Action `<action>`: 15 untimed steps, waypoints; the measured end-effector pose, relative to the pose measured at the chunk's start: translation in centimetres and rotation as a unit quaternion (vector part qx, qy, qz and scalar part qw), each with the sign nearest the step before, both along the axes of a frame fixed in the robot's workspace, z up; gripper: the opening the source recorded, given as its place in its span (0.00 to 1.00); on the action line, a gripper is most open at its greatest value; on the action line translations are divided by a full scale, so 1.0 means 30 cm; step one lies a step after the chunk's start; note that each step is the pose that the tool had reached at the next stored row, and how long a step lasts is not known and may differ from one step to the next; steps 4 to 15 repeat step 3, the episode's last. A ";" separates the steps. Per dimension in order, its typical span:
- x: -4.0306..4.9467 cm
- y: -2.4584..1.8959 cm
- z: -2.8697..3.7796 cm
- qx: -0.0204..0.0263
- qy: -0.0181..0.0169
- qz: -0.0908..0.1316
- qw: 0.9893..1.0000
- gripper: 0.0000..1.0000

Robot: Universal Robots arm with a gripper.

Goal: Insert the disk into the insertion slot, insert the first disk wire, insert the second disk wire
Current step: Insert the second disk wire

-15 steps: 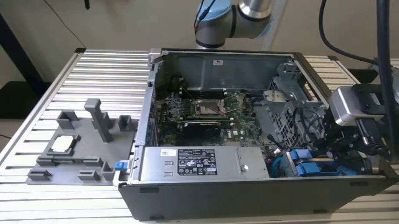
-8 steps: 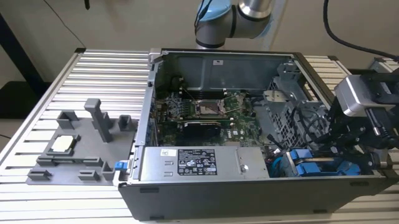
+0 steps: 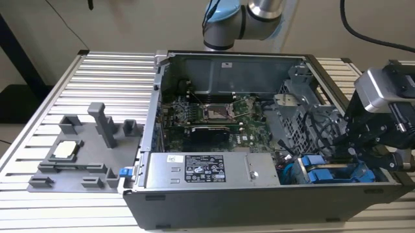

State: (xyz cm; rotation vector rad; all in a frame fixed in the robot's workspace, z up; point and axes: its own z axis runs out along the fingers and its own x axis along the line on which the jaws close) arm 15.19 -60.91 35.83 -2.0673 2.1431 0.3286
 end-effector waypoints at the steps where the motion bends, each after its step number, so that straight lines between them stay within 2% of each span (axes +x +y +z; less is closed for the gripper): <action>1: 0.000 0.000 0.000 0.000 0.000 0.000 1.000 0.24; 15: 0.000 0.000 0.000 0.000 0.000 0.000 1.000 0.24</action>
